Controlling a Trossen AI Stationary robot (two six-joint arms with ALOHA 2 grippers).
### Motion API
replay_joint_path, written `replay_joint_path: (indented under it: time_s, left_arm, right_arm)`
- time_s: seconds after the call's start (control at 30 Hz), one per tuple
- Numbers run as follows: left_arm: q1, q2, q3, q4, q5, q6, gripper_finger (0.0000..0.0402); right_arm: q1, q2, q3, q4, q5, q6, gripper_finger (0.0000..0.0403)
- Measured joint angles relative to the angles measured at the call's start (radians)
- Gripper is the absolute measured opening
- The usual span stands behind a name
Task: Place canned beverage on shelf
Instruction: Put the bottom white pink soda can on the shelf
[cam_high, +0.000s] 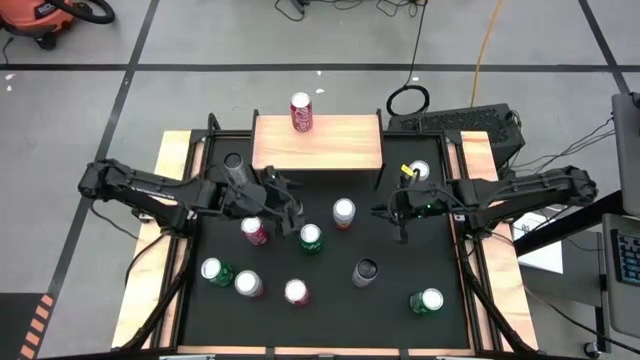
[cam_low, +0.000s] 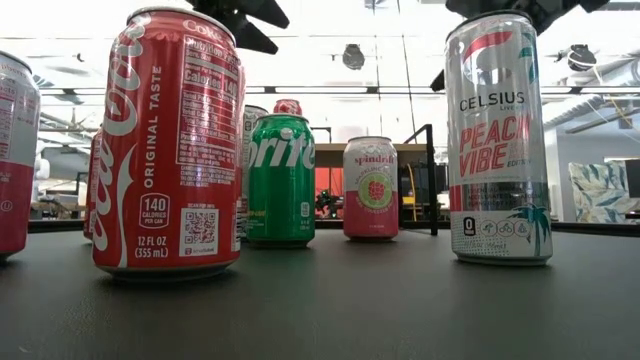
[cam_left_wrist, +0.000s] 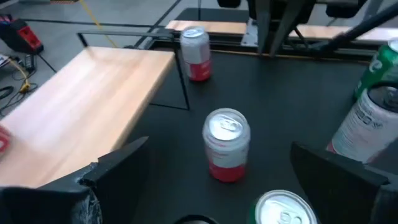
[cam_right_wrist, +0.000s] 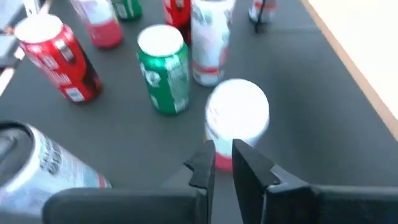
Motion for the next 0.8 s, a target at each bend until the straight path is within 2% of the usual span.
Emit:
replay_joint_path:
  time_s: [0.23,0.6,0.8]
  left_arm:
    - [-0.051,0.073,0.000,0.035,-0.058,-0.083,0.0381]
    - [-0.190,0.084,0.000,0.042,-0.187,-0.169,0.0381]
    - [-0.227,0.103,0.000,0.058,-0.251,-0.174,0.0381]
  right_arm:
    - [0.063,0.048,-0.008,0.134,0.008,-0.013,0.0033]
    - [0.128,0.164,-0.008,0.412,0.031,0.005,0.0033]
    - [0.132,0.272,-0.008,0.652,0.032,-0.026,0.0033]
